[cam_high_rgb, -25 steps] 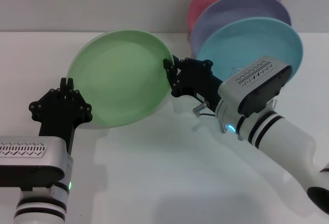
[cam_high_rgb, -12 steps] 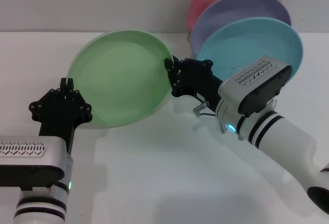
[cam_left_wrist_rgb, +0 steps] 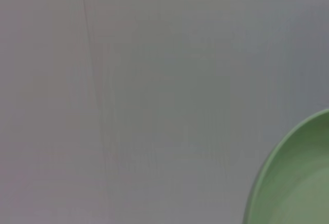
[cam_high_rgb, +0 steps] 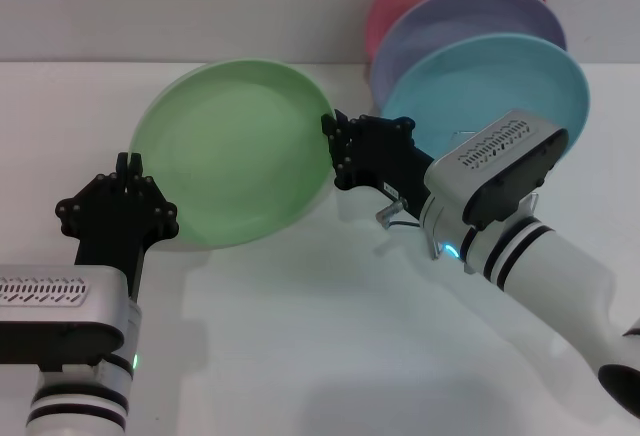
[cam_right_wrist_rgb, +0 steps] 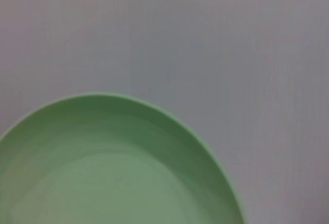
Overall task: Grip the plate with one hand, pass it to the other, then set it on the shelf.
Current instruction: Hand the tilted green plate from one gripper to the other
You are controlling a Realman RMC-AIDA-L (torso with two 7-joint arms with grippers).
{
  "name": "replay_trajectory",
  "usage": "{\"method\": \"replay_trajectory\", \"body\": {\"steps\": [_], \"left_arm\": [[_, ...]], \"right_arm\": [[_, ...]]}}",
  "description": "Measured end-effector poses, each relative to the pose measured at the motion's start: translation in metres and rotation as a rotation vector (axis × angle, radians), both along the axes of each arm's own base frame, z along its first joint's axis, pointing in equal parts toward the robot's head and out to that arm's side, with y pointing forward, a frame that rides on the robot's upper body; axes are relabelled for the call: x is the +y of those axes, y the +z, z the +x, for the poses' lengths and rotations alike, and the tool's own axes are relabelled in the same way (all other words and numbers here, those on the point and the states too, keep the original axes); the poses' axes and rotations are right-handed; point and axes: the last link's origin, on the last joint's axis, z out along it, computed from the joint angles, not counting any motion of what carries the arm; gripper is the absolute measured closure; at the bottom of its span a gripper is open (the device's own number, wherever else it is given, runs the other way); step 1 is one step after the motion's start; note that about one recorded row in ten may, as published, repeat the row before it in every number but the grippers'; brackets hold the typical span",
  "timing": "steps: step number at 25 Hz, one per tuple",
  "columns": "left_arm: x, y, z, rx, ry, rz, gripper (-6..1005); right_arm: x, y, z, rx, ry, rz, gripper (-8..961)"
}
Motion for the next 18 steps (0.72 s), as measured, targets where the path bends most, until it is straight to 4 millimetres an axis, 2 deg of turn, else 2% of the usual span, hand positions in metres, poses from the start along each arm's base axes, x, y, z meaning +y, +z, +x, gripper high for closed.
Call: {"method": "replay_trajectory", "body": {"steps": [18], "left_arm": [[0.0006,0.0009,-0.0016,-0.011,-0.004,-0.003,862]], "right_arm": [[0.0009,0.0009,-0.0005,0.006,-0.004,0.007,927]]}}
